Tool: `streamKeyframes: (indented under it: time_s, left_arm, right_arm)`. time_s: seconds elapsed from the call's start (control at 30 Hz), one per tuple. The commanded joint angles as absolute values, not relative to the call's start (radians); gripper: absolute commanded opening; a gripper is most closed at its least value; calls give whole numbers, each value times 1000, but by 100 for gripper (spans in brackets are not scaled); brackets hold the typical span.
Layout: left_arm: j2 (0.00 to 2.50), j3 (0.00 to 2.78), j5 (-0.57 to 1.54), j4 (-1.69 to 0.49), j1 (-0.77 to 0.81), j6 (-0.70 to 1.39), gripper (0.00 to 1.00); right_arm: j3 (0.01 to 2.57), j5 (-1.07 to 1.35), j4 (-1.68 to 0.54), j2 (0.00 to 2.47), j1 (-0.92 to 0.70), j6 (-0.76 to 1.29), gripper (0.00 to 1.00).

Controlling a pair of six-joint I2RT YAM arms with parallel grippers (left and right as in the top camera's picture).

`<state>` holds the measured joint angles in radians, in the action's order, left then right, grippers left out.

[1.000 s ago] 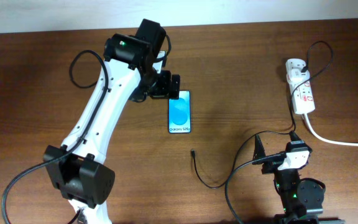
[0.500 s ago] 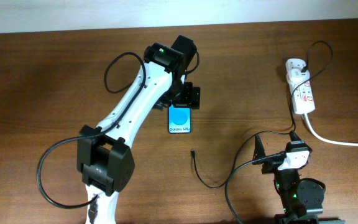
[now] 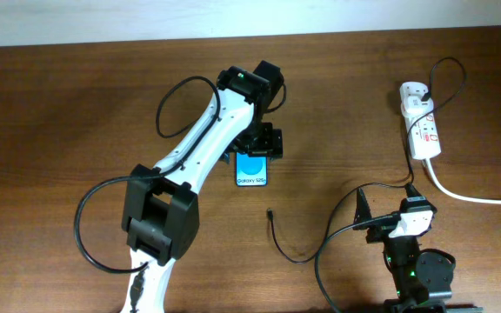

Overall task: Plug charger to phone and switch on socket
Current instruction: 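Move the left gripper over the blue phone and lower it, then close the left gripper on the phone's long edges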

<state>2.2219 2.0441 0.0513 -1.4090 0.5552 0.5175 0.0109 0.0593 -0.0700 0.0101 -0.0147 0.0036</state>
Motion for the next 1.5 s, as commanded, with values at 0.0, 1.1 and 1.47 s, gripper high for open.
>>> streamKeyframes:
  time_s: [0.0,1.1,1.47]
  left_arm:
    - [2228,2056,37,-1402,557,531,99]
    - [2342,2056,-83,-1234,558,519,99]
    - [2358,2045,-11,-1185,525,518,99]
  right_arm:
    - [6,51,-76,4,-21,5,98]
    - [6,51,-76,4,-21,5,98]
    - [6,51,-76,4,-21,5,98]
